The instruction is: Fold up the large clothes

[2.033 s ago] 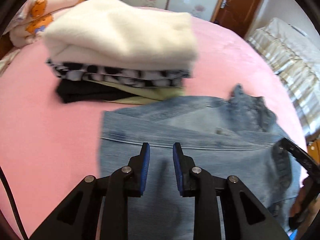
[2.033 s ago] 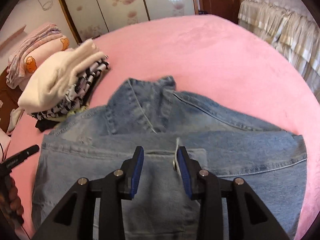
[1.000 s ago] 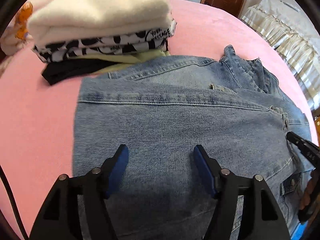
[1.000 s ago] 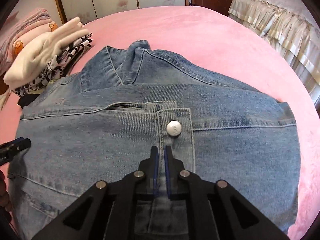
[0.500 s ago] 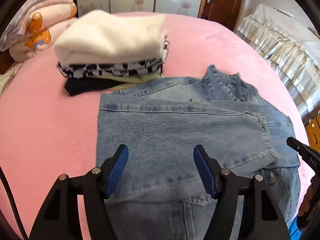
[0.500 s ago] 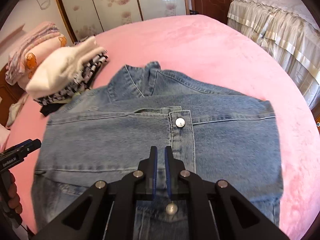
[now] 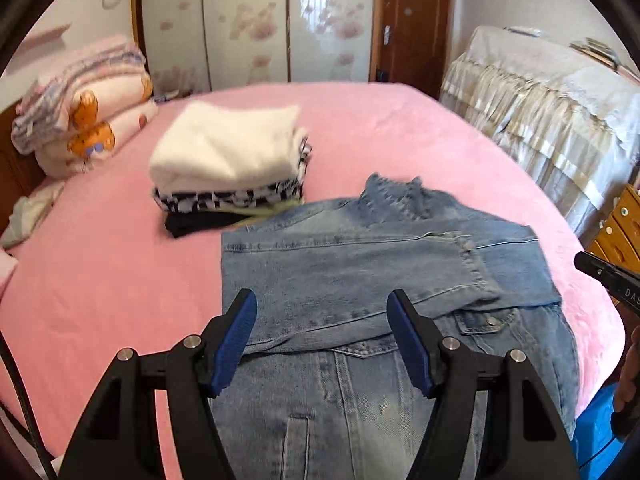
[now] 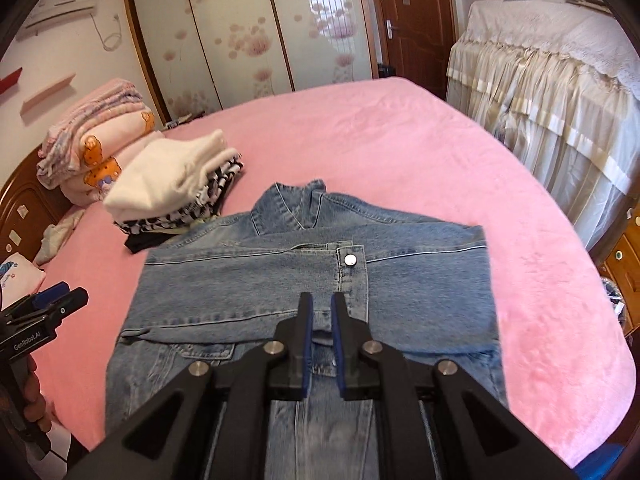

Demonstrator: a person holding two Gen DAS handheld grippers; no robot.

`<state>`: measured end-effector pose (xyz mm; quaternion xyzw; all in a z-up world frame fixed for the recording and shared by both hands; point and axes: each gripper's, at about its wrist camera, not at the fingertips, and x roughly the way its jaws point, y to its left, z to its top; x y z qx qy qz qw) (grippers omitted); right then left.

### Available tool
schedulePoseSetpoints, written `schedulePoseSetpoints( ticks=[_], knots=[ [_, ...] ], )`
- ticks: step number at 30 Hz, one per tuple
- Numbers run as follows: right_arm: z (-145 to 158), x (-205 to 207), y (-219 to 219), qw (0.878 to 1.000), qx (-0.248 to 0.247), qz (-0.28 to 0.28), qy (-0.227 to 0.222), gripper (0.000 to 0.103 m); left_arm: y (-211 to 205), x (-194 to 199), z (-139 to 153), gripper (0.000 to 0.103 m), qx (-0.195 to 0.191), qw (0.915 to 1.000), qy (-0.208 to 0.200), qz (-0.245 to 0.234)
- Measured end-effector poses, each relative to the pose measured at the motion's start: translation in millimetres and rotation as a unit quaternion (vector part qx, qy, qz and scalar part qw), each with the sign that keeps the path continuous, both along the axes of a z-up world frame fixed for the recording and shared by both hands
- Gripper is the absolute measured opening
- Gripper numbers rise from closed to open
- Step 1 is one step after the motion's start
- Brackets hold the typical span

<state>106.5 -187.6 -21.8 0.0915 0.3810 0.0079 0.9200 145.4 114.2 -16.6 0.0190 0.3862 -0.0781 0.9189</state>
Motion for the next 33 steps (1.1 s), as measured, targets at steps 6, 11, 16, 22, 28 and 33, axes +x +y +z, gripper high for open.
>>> schedulePoseSetpoints(
  ticks=[6, 11, 16, 22, 28, 33],
  knots=[
    [18.9, -47.0, -2.3, 0.999, -0.007, 0.001, -0.033, 0.032, -9.4, -49.0, 17.8, 0.066, -0.012, 0.9995, -0.021, -0.02],
    [20.8, -82.0, -3.1, 0.999, -0.01, 0.012, -0.037, 0.032, -16.9, -87.8, 19.3, 0.066, -0.008, 0.999, -0.033, -0.031],
    [6.7, -113.6, -8.8, 0.999, -0.021, 0.029, -0.023, 0.042, 2.2, -110.2, -9.2, 0.07, -0.022, 0.9992, 0.02, -0.026],
    [-29.9, -152.7, -39.7, 0.999, -0.034, 0.038, 0.006, 0.056, 46.9, -131.5, -70.6, 0.071, -0.001, 0.9975, 0.071, -0.002],
    [-84.8, -171.6, -84.1, 0.997, -0.025, 0.016, 0.072, 0.056, 93.1, -138.3, -134.6, 0.071, -0.015, 0.987, 0.159, 0.017],
    [-142.0, -180.2, -117.0, 0.99, 0.01, 0.003, 0.142, 0.056, 117.9, -140.6, -170.3, 0.071, -0.081, 0.972, 0.22, 0.02]
  ],
)
